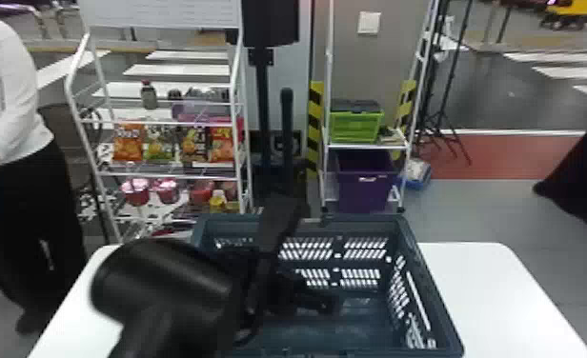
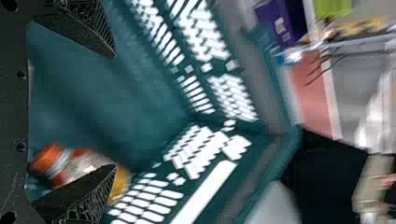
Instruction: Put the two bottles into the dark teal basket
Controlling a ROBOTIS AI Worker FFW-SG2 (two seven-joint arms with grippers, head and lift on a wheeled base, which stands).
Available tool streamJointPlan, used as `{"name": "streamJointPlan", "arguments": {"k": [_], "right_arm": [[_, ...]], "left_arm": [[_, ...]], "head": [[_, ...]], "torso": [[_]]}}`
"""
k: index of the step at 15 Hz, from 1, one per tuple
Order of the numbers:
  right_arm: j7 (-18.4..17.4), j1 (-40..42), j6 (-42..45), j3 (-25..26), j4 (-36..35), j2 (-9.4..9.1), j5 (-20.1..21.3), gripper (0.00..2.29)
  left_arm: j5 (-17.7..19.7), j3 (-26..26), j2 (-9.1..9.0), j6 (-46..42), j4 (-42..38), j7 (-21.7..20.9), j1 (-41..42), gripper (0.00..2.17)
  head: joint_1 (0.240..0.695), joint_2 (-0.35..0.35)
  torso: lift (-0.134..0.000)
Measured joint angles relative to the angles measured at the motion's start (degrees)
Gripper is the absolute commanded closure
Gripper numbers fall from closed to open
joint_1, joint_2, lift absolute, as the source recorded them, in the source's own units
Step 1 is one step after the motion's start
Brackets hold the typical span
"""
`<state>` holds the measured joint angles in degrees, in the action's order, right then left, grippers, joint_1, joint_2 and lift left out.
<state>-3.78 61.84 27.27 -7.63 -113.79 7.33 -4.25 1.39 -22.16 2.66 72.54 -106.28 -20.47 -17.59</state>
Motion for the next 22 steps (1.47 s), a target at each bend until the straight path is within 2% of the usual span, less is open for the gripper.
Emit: {"name": "streamJointPlan", "arguments": {"k": [4, 8, 10, 12, 14, 15, 17, 19, 22], "right_arm": [[0.58, 1.9, 5.44, 1.41, -2.03, 0.21, -0.04, 0.06], [1.75, 3.71, 6.82, 3.07, -5.07, 0.75, -0.22, 0.06], [4.19, 3.94, 6.72, 4.08, -5.83, 0.71, -1.31, 0.06], [5.22, 3.75, 6.67, 4.56, -6.04, 0.6, -1.76, 0.06], [5.97, 3.32, 6.33, 4.92, -6.08, 0.64, -1.89, 0.06], [6.79, 3.44, 6.65, 5.22, -6.11, 0.68, -1.97, 0.06], [8.77, 4.45, 8.27, 6.13, -6.35, 0.65, -2.1, 0.06], [10.41, 4.88, 8.08, 7.0, -7.17, 0.73, -2.61, 0.06], [12.4, 5.06, 3.71, 8.42, -8.68, 0.81, -3.44, 0.05]], "left_arm": [[5.37, 10.27, 1.37, -2.82, -20.12, 9.68, 12.49, 0.04], [10.91, 21.67, 3.97, -4.04, -36.79, 10.22, 28.64, 0.08], [13.22, 26.9, 4.31, -13.06, -41.62, 11.91, 39.06, 0.08], [15.19, 30.13, 4.27, -28.76, -42.11, 13.31, 48.64, 0.09], [15.55, 30.75, 3.65, -48.22, -39.19, 14.15, 57.36, 0.09], [14.64, 30.12, 2.72, -61.45, -36.61, 13.95, 62.29, 0.09], [11.96, 29.29, -1.04, -80.56, -31.41, 10.26, 70.7, 0.09], [9.5, 28.74, -2.19, -92.66, -25.15, 8.7, 75.24, 0.09], [7.09, 27.4, -2.38, -102.26, -16.48, 10.23, 77.69, 0.09]], "head": [[0.499, 0.0], [0.499, 0.0], [0.499, 0.0], [0.499, 0.0], [0.499, 0.0], [0.499, 0.0], [0.499, 0.0], [0.499, 0.0], [0.499, 0.0]], "torso": [[0.0], [0.0], [0.0], [0.0], [0.0], [0.0], [0.0], [0.0], [0.0]]}}
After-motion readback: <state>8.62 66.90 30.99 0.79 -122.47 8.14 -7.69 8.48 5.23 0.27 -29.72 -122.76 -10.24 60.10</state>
